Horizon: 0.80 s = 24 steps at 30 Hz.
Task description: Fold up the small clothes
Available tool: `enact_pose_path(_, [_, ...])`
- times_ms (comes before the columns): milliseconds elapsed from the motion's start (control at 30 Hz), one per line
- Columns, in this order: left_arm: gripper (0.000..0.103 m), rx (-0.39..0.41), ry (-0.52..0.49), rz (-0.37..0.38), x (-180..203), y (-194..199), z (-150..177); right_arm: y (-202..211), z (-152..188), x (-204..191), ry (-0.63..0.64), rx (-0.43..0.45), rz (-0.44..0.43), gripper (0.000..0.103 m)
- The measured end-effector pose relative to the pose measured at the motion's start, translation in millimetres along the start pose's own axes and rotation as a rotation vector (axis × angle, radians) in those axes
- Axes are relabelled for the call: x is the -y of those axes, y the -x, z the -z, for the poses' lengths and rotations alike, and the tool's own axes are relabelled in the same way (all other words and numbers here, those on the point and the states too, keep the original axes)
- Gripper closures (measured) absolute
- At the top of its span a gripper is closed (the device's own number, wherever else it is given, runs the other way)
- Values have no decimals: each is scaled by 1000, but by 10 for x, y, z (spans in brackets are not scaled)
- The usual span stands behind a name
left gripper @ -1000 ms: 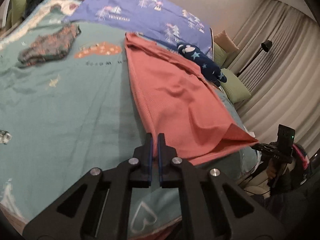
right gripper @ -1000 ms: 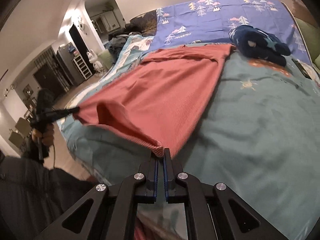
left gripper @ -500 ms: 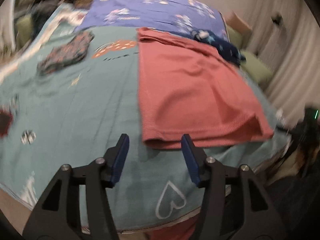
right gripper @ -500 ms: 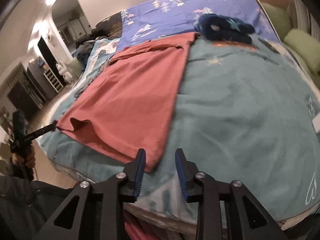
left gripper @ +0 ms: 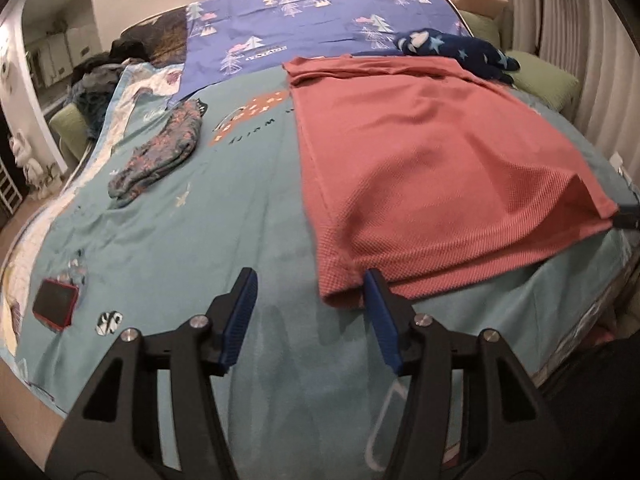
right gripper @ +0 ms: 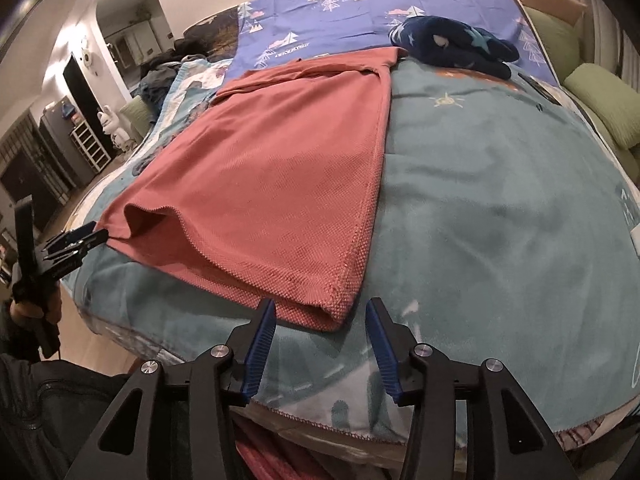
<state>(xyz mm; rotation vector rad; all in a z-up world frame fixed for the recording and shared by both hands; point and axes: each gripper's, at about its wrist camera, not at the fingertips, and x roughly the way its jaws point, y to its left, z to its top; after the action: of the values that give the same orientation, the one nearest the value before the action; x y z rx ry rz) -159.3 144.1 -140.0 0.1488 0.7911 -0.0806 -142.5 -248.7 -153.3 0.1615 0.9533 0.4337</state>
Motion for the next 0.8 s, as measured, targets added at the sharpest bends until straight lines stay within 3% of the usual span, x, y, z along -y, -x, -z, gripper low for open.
enact_pose_path(167, [46, -9, -65, -24, 36, 34, 62, -4, 15, -45, 0, 1, -2, 49])
enact_pose_path(267, [46, 3, -36, -41, -6, -17, 14, -25, -11, -33, -13, 4, -3, 49])
enact_pose_path(633, [46, 123, -62, -106, 200, -34, -192, -18, 10, -49, -24, 24, 32, 49])
enact_pose_path(667, [53, 141, -42, -97, 189, -18, -216, -24, 9, -50, -26, 26, 36, 49])
enact_pose_path(700, [77, 149, -27, -83, 183, -12, -231, -29, 7, -52, -28, 31, 43, 49])
enact_pose_path(733, [94, 144, -13, -65, 171, -21, -248, -31, 2, -54, -28, 37, 53, 49])
enact_pose_path(767, [99, 128, 1, -52, 148, -42, -265, -33, -5, -61, -26, 43, 69, 50])
enact_pose_path(800, [99, 136, 18, -58, 116, -33, -264, -31, -8, -64, -27, 47, 83, 57])
